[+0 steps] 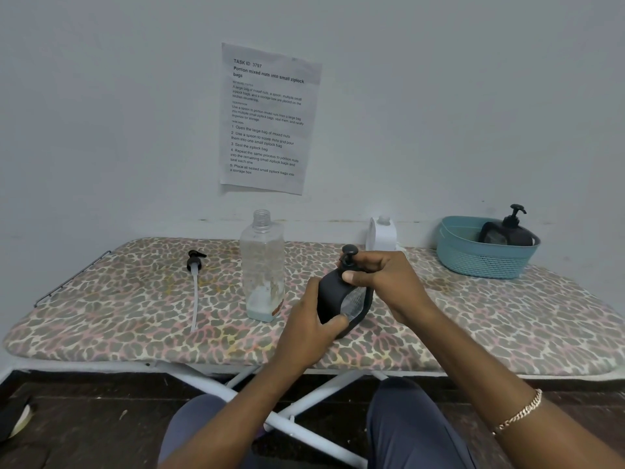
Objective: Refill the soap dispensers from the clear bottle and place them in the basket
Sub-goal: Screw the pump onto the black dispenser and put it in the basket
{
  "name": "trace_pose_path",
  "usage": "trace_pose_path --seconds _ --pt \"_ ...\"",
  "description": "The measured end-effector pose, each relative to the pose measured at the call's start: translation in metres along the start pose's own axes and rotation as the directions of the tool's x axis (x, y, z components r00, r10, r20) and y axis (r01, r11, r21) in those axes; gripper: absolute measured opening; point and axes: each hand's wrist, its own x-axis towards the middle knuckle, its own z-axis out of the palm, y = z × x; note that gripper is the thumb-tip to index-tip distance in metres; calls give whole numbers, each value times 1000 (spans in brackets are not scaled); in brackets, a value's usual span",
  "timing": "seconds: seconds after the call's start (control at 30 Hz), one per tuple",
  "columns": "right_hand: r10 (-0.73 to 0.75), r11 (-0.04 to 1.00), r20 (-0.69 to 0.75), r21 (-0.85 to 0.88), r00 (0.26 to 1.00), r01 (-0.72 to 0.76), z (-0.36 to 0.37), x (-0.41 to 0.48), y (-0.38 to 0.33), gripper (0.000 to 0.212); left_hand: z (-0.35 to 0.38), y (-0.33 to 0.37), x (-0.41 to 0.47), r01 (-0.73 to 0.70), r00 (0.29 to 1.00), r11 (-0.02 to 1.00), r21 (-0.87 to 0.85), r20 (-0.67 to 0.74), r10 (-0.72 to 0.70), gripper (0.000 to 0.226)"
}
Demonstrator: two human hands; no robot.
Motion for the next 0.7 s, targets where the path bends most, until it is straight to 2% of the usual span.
trace_pose_path --seconds 0.5,0.7 --pt "-9 998 -72 -56 997 5 4 -2 3 37 1 -3 0 -4 1000 1000 -20 -10 3 41" --pt "-20 997 -46 -78 999 16 1 -3 2 38 0 0 0 9 1000 1000 -24 -14 -9 40"
